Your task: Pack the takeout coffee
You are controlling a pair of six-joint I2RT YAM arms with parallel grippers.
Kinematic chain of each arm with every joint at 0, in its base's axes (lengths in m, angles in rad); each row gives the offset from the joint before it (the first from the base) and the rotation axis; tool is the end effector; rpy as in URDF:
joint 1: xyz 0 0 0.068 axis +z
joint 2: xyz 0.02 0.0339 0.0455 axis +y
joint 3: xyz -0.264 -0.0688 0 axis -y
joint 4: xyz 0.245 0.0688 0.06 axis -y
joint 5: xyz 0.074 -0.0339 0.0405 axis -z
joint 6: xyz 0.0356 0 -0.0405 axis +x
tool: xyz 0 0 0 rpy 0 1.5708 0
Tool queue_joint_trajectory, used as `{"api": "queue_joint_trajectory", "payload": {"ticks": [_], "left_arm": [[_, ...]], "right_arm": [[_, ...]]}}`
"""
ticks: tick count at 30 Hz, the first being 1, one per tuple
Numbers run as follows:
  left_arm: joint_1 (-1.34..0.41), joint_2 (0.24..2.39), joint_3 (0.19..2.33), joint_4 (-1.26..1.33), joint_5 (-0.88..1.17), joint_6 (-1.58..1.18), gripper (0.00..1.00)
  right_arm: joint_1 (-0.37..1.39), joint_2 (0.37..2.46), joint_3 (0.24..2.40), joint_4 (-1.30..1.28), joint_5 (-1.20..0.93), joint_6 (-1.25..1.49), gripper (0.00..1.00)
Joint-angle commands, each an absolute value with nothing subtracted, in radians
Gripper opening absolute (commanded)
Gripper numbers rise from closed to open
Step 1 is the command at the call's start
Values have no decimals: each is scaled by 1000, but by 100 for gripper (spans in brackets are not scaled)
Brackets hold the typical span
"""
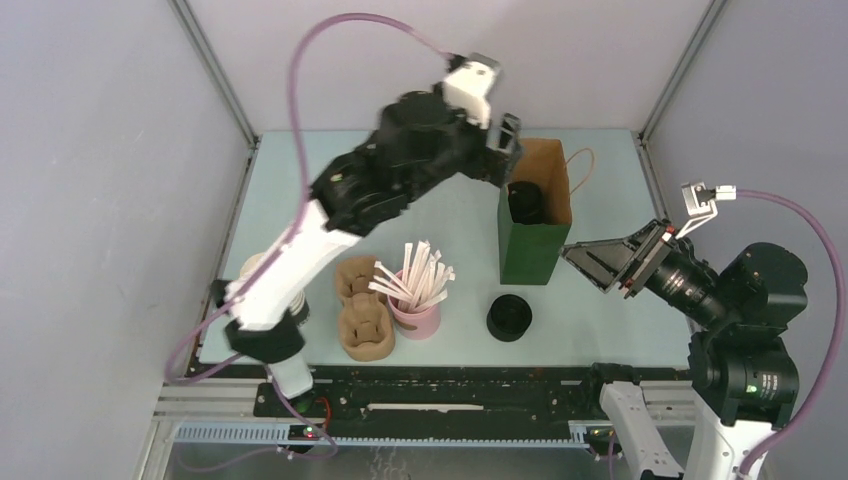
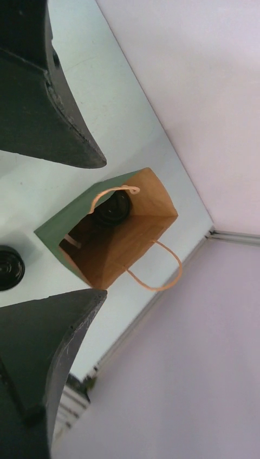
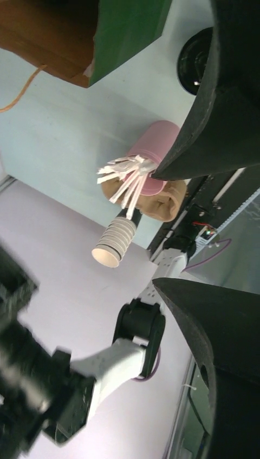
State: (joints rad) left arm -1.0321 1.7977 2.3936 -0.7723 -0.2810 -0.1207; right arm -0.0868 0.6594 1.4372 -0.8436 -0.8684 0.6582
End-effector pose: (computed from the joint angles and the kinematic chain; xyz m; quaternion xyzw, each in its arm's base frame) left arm 0.1906 -0.2997 0.5389 0.2533 0.7212 -0.2565 0.5915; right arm 0.0428 0.0236 0.4835 -0.0268 0.7215 0.4694 0.5084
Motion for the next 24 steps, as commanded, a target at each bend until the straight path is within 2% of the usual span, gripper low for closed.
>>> {"api": "queue_joint_trajectory", "payload": {"ticks": [1,2,3,4,6,8,16,24], "left_arm": [[-1031,1522,2262,-754,-266,-243,87],[-1031,1466,2209,-757,-262,-261,88],[-1031,1408,2156,-758,-258,-275,90],[-1031,1354,2113,-766,-249,-287,92],[-1031,1248,2064,-803,-198,-274,98],[-1031,1151,2069,-873,-161,-240,100],[-1031,794,1924,-902,-392,-195,100],[-1031,710,1892,-936,-445,-165,100]], "right_arm": [[-74,700,1521,-1024,-860,507,75],[-75,710,1535,-1063,-873,465,89],[-75,708,1543,-1095,-878,421,98],[-74,693,1544,-1108,-877,385,99],[-45,661,1568,-1125,-842,316,100],[-6,643,1630,-1158,-766,273,100],[52,646,1769,-1248,-440,252,100],[53,645,1790,-1174,-460,284,100]]}}
